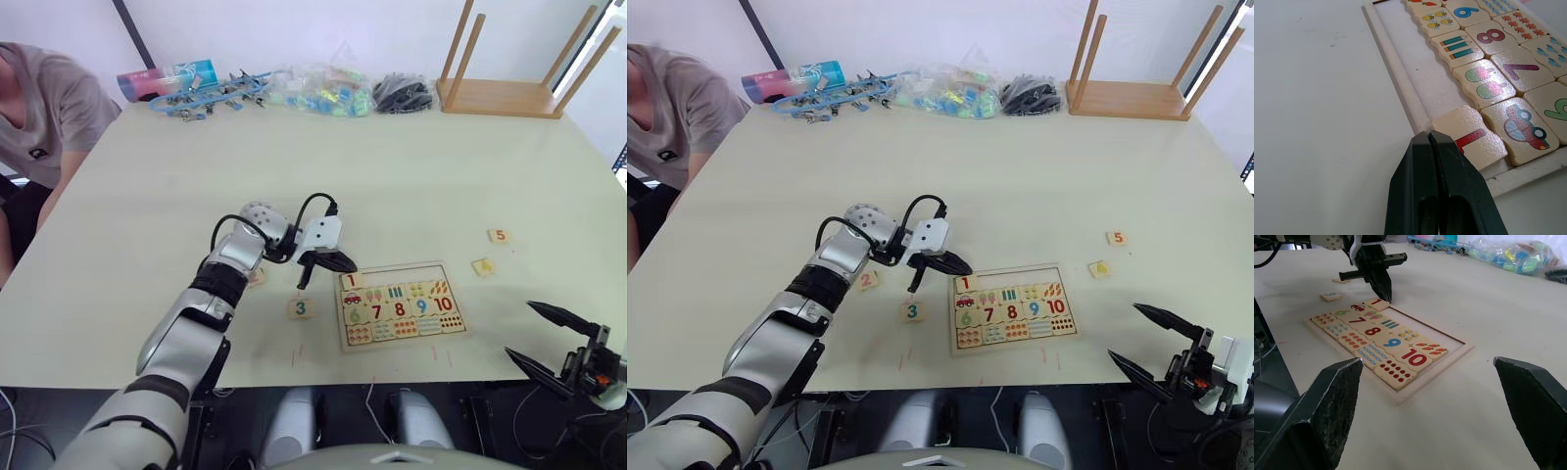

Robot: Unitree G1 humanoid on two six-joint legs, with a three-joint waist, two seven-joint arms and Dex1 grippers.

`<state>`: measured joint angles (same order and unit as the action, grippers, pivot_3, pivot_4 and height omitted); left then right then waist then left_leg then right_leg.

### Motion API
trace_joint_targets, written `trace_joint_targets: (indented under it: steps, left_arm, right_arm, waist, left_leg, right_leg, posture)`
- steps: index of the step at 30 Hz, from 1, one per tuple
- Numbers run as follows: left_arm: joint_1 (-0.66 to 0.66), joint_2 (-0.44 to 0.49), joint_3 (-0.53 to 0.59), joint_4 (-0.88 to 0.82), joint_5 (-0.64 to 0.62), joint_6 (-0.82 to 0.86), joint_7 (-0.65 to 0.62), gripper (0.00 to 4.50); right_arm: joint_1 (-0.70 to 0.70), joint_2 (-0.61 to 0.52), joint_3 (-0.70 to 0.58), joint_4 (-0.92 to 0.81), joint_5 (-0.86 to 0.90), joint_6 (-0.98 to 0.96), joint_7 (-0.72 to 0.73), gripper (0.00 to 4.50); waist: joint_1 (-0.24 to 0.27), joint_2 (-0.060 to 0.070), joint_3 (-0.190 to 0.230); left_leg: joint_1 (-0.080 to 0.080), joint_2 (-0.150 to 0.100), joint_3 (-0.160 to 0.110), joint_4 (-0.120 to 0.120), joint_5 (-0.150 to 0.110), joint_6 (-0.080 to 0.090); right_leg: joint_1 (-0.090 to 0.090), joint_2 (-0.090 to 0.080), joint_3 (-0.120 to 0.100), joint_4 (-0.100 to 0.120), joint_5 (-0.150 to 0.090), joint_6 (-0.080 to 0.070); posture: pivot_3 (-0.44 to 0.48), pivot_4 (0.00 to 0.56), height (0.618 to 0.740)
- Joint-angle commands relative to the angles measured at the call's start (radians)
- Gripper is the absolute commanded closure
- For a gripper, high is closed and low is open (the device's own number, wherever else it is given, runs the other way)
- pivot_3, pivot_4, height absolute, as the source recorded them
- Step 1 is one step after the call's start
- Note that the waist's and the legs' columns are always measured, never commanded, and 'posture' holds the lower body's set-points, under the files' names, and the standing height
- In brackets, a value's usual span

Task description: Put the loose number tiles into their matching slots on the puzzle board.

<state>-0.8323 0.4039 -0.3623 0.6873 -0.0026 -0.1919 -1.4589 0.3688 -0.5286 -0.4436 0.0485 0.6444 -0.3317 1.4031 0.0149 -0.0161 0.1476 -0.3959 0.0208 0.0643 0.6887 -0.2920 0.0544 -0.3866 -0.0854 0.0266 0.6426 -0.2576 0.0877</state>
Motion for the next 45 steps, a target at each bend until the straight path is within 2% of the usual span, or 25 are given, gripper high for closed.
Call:
trace_joint_targets:
  steps: [1,23,45]
  left_arm:
    - [-0.016,-0.009,0.012,0.002,-0.002,-0.016,0.003,4.46]
    - [-0.034,-0.05,0.006,0.02,0.007,-0.044,-0.003,4.46]
    - [-0.023,-0.023,0.014,0.0,0.001,-0.05,-0.021,4.46]
  right_arm:
    - [0.009,-0.001,-0.012,-0.013,0.01,-0.016,-0.003,0.0]
    - [0.015,0.001,-0.008,-0.018,0.008,-0.021,-0.014,0.0]
    - [0.008,0.0,-0.005,-0.009,0.0,-0.029,-0.013,0.0]
  waist:
    - [0.0,0.0,0.0]
    - [0.0,0.0,0.0]
    - [0.0,0.0,0.0]
  left_leg:
    - [0.0,0.0,0.0,0.0,0.0,0.0]
    - [0.0,0.0,0.003,0.001,-0.002,0.003]
    - [-0.001,0.0,0.003,0.003,-0.003,0.004]
  right_leg:
    - [0.0,0.0,0.0,0.0,0.0,0.0]
    - [-0.001,0.0,0.002,0.0,0.001,0.001]
    - [-0.001,-0.001,0.003,0.0,0.001,0.002]
  posture:
    - [0.0,0.15,0.74]
    - [0.0,0.15,0.74]
    - [0.0,0.15,0.74]
